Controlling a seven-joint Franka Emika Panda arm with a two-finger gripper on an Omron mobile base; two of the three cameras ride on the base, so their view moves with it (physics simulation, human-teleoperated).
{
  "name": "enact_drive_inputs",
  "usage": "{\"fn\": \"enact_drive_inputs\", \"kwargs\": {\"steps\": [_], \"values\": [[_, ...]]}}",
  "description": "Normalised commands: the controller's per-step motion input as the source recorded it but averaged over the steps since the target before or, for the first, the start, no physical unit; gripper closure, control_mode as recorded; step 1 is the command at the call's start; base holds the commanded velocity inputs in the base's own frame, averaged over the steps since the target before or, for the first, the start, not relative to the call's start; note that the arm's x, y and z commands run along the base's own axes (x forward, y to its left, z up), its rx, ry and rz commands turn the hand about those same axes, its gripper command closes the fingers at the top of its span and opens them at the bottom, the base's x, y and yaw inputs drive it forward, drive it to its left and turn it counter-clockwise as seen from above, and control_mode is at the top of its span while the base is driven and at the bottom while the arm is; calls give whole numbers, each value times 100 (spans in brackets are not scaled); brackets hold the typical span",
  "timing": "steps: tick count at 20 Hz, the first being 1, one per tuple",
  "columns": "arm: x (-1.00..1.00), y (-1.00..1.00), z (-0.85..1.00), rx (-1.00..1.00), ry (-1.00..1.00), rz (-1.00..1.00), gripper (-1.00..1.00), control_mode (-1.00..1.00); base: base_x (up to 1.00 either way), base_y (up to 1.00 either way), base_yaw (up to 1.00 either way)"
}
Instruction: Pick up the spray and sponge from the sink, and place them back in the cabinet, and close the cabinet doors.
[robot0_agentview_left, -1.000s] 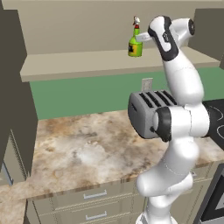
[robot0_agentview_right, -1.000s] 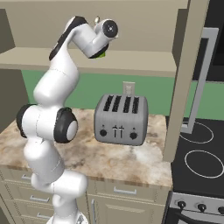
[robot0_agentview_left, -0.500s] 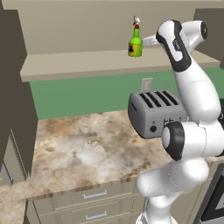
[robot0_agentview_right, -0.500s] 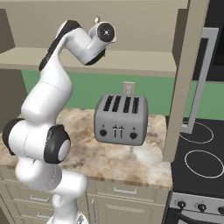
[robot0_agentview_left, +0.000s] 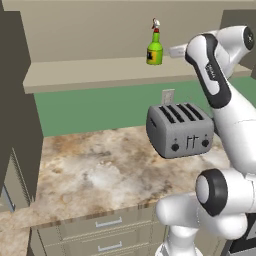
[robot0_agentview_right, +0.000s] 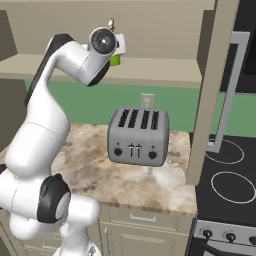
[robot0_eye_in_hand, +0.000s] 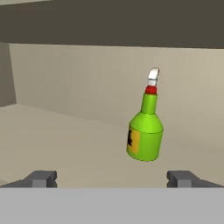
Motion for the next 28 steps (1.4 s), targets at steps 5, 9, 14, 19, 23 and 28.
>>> {"fn": "enact_drive_inputs", "kwargs": {"steps": [5,9,14,19,23,28], "values": [[-72,0,1,-1,6,-11,-100,-100,0,0,0],[-70,0,1,0,7,-11,-100,-100,0,0,0],[-71,0,0,0,8,-9,-100,-100,0,0,0],[-68,4,0,-2,8,-7,-100,-100,0,0,0],[-72,11,0,-3,6,-2,-100,-100,0,0,0],[-71,11,0,-2,7,-1,-100,-100,0,0,0]]}}
